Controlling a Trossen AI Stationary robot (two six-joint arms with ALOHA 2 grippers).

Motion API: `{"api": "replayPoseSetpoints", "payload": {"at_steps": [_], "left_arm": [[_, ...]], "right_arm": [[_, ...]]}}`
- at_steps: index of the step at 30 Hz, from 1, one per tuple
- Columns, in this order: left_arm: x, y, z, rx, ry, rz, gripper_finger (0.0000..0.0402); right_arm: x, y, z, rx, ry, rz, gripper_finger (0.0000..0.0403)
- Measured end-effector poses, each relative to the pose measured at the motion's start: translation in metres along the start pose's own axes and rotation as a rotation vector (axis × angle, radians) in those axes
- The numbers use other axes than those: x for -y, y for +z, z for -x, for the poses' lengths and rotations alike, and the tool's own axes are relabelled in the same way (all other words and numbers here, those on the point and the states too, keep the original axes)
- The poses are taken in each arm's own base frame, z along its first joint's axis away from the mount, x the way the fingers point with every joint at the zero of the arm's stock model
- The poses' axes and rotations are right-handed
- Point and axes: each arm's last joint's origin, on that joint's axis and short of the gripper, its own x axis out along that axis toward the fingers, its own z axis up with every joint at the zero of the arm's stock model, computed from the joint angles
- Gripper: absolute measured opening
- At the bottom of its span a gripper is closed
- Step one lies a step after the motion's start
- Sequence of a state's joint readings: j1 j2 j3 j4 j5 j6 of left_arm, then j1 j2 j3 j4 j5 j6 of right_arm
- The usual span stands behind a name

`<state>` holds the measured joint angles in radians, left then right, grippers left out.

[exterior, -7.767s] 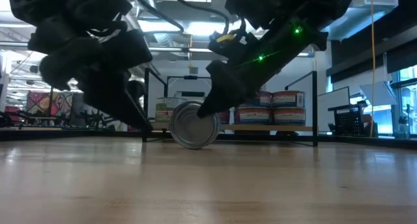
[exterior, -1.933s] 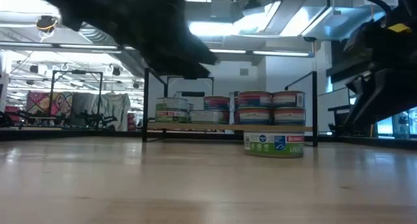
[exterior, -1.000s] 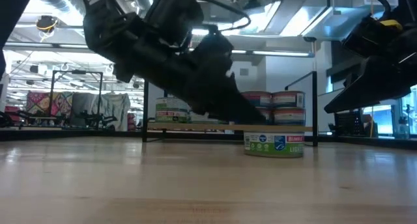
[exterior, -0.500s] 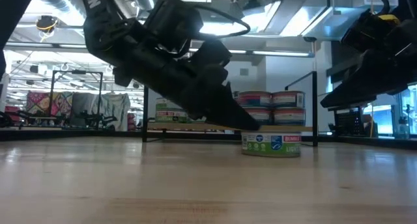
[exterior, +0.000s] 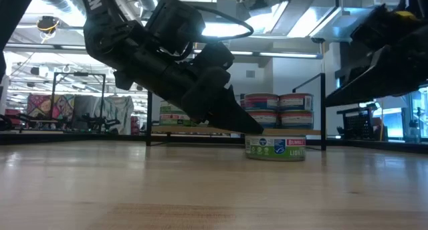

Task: Stack canned seafood by type on shelf
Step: Stack the green tuna can on top of the other green tuna can on the shelf

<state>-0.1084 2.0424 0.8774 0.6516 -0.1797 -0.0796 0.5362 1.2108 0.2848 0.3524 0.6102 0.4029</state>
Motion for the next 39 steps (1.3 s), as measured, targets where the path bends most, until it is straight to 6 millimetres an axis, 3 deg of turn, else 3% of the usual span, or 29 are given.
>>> {"api": "replayPoseSetpoints", "payload": {"at_steps": [5,10,14,24,39], "left_arm": [[-0.001,0.003,0.001,0.018,-0.022,0.004,0.0213],[0.003,0.014,0.009,0.026,-0.041,-0.006,0.0199],[0.006,0.034,0.017,0.033,-0.06,-0.004,0.0152],[0.006,0.034,0.011,-0.116,-0.074,-0.03,0.0007],[-0.004,0.02,0.003,-0.136,-0.05,-0.025,0.0005]], "right_arm": [[-0.007,0.001,-0.009,0.001,-0.013,0.183,0.0297],[-0.01,0.0,-0.015,-0.013,-0.048,0.241,0.0284],[-0.01,-0.001,-0.016,-0.016,-0.06,0.241,0.0272],[-0.004,0.001,-0.02,-0.024,-0.062,0.195,0.026],[-0.001,0.001,-0.025,-0.057,0.007,0.197,0.026]]}}
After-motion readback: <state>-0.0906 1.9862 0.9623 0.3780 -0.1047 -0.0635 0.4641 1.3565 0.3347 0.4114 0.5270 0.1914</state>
